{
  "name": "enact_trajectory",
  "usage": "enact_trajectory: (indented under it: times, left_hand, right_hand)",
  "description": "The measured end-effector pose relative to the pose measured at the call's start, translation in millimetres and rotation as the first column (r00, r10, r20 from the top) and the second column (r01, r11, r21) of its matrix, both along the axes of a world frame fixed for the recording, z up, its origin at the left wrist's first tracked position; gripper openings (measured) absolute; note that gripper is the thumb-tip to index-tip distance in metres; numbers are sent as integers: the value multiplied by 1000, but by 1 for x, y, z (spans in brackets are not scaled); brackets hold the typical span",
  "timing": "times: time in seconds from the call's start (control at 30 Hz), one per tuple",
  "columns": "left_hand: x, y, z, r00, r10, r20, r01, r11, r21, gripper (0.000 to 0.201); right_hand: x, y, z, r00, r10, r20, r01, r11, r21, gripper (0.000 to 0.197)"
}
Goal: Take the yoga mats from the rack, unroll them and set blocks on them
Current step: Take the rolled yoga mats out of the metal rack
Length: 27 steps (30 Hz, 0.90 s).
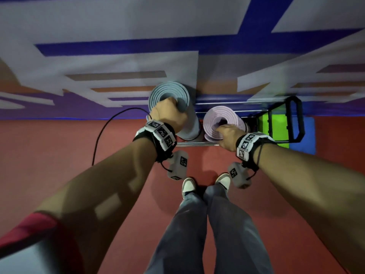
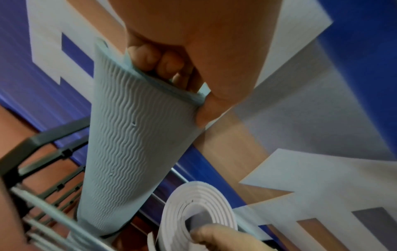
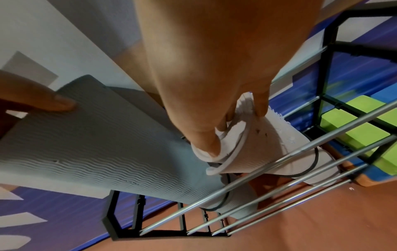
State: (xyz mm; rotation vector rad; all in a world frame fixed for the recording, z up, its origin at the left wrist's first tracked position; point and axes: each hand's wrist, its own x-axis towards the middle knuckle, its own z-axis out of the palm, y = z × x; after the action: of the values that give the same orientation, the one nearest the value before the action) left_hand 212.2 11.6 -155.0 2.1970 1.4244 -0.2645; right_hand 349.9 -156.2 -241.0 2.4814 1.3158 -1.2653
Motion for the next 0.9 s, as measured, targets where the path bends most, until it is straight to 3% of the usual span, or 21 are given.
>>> enact_trajectory:
  times: [0.23,0.6,0.73,0.9]
  left_hand:
    - [-20,4,45,999,-40,18,39,998,46,29]
    - [-35,8,178,996,-75,51,69,993,98,34]
    - [-39,8,221,989,-136,59,130,986,102,30]
    - [-48,-1,263,970,-212,120,191,967,169,33]
  right_hand:
    - [-12,24,53,998,-35,-42,39,995,89,61]
    - [-29,78,223,999,-46,-10,47,924,380,84]
    - [-40,87,281,1000,10,-7,-5,869,494,90]
    - [-46,88,339,992,82,92,-119,820,559,81]
